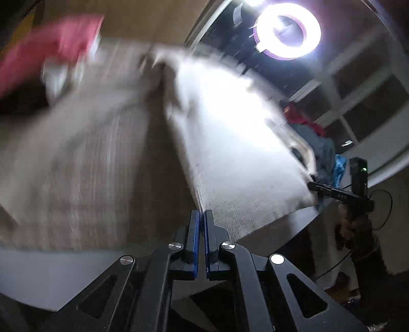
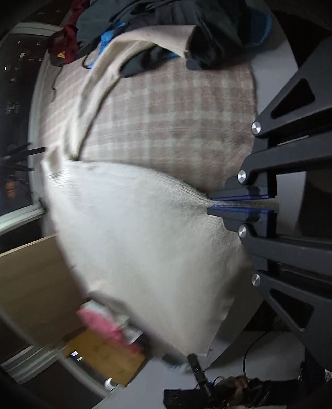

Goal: Fold clothes

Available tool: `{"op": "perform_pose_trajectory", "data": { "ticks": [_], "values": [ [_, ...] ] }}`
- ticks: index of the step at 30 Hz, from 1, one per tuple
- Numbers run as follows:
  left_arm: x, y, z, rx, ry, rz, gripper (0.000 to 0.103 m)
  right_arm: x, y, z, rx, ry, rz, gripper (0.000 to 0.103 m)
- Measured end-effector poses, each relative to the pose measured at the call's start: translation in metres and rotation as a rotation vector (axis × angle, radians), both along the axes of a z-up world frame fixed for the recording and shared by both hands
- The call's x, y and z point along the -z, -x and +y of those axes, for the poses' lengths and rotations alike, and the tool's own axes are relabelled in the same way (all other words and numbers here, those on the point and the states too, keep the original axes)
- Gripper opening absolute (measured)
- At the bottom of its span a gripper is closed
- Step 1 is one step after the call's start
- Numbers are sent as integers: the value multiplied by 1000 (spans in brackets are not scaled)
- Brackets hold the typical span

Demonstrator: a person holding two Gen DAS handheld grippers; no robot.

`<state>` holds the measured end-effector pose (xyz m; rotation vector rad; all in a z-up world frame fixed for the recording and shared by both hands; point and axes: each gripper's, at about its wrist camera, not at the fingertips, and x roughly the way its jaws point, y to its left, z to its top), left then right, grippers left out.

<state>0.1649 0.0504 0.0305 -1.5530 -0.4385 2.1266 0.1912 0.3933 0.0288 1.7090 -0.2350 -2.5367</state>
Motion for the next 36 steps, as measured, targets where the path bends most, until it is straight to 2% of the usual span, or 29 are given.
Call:
{"op": "perform_pose_trajectory", "data": {
  "ticks": [2,4,6,8,10,12,16,19,23,25,26,27,28,31,33,36],
  "values": [
    [14,0,2,13,24,-39,0,14,5,-5,-8,-81,-66,5],
    [10,-2,-3,16,28,-21,0,15,5,-1,5,-84,-118,6],
    [-7,-3,-22,-18,50,39,6,-6,6,4,12,-46,-86,10],
    [-21,0,-44,-55,115,97,24,-35,8,4,10,-21,-23,20],
    [-32,8,-73,-115,222,158,27,-61,14,-3,-2,14,25,25],
    [-37,18,-103,-186,322,199,29,-83,27,-19,-43,42,59,25],
    [-23,41,-152,-257,417,187,32,-101,59,-66,-129,30,95,25],
    [0,54,-163,-233,477,136,32,-107,88,-99,-203,33,96,25],
    [22,62,-163,-187,468,77,35,-128,137,-138,-270,-11,127,25],
    [23,61,-153,-157,480,113,36,-138,167,-150,-284,14,132,27],
    [23,61,-150,-148,471,122,30,-141,185,-158,-296,26,132,35],
    [23,60,-147,-141,461,129,3,-143,204,-167,-311,35,133,41],
    [21,60,-146,-143,440,128,5,-145,222,-176,-325,45,133,48],
    [-2,52,-149,-191,352,152,5,-131,288,-208,-355,41,107,49],
    [-29,42,-152,-229,339,198,5,-106,333,-235,-393,32,63,49],
    [-72,31,-159,-292,345,260,5,-55,395,-279,-435,-34,-34,49]
  ]
}}
